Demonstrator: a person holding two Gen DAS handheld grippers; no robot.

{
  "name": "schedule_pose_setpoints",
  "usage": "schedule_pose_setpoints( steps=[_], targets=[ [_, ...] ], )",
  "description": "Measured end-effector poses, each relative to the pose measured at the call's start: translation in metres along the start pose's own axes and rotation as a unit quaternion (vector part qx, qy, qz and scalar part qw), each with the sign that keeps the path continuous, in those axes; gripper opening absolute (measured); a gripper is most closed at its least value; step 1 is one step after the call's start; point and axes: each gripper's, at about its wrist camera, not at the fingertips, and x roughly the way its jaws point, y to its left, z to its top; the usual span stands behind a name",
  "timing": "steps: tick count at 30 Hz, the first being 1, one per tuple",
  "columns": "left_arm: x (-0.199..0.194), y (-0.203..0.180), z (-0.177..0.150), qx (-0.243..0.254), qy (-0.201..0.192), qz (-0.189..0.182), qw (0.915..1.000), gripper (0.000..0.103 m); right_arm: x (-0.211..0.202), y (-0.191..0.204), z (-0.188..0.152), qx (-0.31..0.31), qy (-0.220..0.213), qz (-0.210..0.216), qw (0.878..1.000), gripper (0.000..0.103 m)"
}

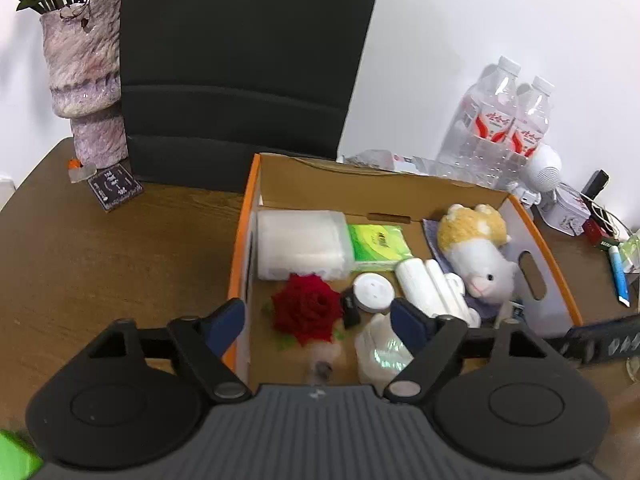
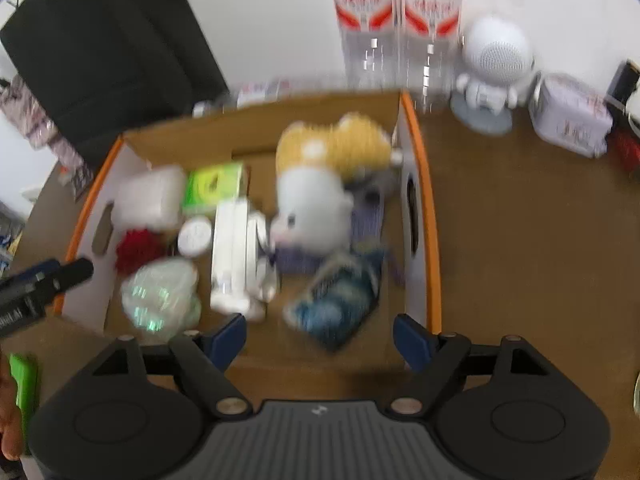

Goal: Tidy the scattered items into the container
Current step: 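Carry the plastic bag and wrapper into the box and open both tools, then withdraw both tools from the box back over the table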

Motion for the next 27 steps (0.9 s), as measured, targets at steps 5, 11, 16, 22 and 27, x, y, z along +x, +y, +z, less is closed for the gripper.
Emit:
schedule_pose_setpoints(
  steps=[5,11,16,22,27],
  targets=[
    [-0.026,-0.013,-0.001,0.011,-0.012,0.011,0.9998,0.096,-0.013,0.009,-0.006,0.016,-0.006,-0.001,1.000,0.083],
    [-0.061,-0.022,0.003,0.020,-0.020,0.027,0.9993,0.100,-0.062,0.019,-0.009,0.014,-0.055,0.005,0.998,0.087],
    [-0.086,-0.031,0.001,0.011,0.002,0.042,0.9990,0.103,-0.095,0.032,-0.024,-0.002,-0.069,0.009,0.998,0.087],
    [-0.122,-0.043,-0.023,0.034,-0.017,0.066,0.9971,0.103,-0.129,0.035,-0.053,-0.004,-0.097,0.004,0.995,0.089],
    [-0.152,-0.051,-0.071,0.063,-0.076,0.079,0.9920,0.103,-0.138,0.035,-0.101,-0.028,-0.145,-0.015,0.989,0.093]
  ],
)
